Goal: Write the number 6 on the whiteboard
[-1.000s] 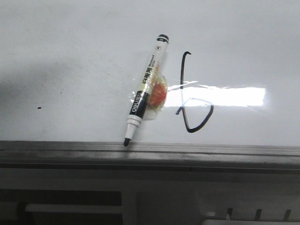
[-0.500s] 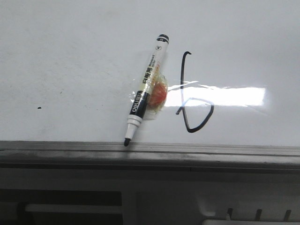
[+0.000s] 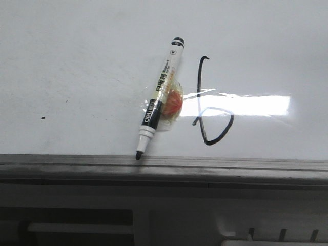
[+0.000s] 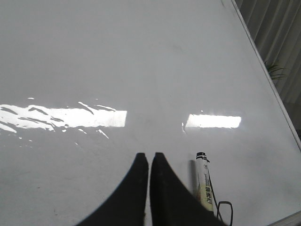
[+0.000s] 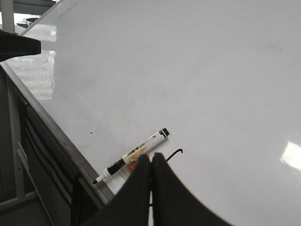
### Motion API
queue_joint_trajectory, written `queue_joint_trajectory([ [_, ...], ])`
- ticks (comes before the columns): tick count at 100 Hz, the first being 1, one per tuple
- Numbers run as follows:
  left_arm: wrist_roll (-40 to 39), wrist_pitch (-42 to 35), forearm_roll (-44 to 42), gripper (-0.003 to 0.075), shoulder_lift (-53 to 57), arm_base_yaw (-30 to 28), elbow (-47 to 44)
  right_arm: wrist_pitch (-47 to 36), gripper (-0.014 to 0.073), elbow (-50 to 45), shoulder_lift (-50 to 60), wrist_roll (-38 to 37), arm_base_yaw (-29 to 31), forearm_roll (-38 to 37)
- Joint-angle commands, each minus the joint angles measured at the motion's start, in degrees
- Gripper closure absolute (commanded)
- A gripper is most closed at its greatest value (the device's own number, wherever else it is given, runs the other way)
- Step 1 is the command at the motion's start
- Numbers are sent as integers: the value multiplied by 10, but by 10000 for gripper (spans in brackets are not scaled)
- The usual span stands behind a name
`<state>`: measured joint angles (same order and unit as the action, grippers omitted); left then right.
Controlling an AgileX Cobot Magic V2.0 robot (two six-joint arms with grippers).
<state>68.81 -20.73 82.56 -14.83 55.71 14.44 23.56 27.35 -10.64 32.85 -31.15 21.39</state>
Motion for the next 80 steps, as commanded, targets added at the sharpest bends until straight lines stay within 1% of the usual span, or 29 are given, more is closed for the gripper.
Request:
queue_joint_trajectory([
  [1, 2, -4, -13, 739, -5, 1, 13, -48, 636, 13, -5, -1, 3, 2],
  [9, 2, -5, -19, 739, -3, -5, 2, -48, 636, 13, -5, -1, 3, 2],
  [14, 2, -6, -38, 739, -3, -16, -2, -48, 636, 13, -5, -1, 3, 2],
  [21, -10, 11, -117, 739, -3, -42, -14, -49, 636, 13, -5, -1, 3, 2],
  [27, -42, 47, -213, 739, -1, -78, -29, -49, 636, 13, -5, -1, 3, 2],
  [33, -108, 101, -319, 739, 5, -126, -45, -49, 636, 13, -5, -1, 3, 2],
  [36, -148, 126, -392, 739, 12, -150, -52, -49, 636, 13, -5, -1, 3, 2],
  [41, -233, 170, -490, 739, 25, -195, -63, -49, 636, 13, -5, -1, 3, 2],
  [45, -318, 207, -560, 739, 39, -235, -71, -49, 636, 13, -5, -1, 3, 2],
  [46, -345, 212, -571, 739, 41, -241, -72, -49, 636, 13, -5, -1, 3, 2],
  [52, -442, 259, -644, 739, 65, -297, -82, -49, 636, 13, -5, -1, 3, 2],
  [56, -495, 283, -671, 739, 78, -325, -86, -49, 636, 13, -5, -1, 3, 2],
  [60, -526, 299, -689, 739, 94, -355, -91, -49, 636, 13, -5, -1, 3, 2],
  [71, -535, 327, -692, 739, 128, -409, -109, -49, 636, 13, -5, -1, 3, 2],
  [80, -548, 328, -687, 739, 140, -433, -133, -49, 636, 13, -5, -1, 3, 2],
])
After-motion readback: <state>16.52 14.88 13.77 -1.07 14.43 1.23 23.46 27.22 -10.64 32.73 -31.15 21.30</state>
